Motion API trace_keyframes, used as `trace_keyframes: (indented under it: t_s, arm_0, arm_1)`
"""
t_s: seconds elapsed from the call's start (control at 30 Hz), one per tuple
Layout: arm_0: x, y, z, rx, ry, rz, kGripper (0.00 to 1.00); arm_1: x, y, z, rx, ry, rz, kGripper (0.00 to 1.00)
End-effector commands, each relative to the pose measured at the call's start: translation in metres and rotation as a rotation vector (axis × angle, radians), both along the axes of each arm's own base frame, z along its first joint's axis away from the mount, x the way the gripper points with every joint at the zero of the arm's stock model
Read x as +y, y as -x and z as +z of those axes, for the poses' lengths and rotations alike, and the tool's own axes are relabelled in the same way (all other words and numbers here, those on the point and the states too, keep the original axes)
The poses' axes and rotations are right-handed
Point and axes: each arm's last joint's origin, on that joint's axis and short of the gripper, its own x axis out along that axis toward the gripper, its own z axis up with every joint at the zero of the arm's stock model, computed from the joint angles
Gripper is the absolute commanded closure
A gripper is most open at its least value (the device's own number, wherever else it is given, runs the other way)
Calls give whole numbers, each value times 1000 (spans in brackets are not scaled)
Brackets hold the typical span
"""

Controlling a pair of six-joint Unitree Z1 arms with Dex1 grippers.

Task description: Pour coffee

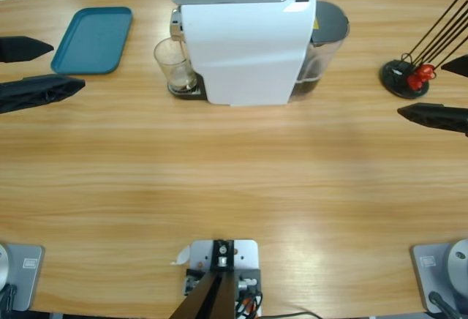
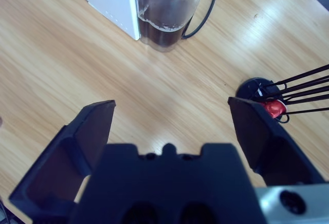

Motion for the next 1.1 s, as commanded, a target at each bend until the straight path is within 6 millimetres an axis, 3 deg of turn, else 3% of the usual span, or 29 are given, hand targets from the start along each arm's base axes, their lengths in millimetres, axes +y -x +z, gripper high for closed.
trace_keyframes:
  t_s: [0.03, 0.5, 1.1]
  arm_0:
    - [7, -7, -1, 59, 26, 20, 0]
    - [7, -9, 8, 73, -12, 13, 0]
    - [6, -11, -1, 69, -63, -27, 0]
  arm_1:
    - [-1, 2, -9, 12, 18, 3, 0]
    - [-2, 3, -9, 10, 15, 4, 0]
    - [0, 2, -10, 18, 17, 7, 0]
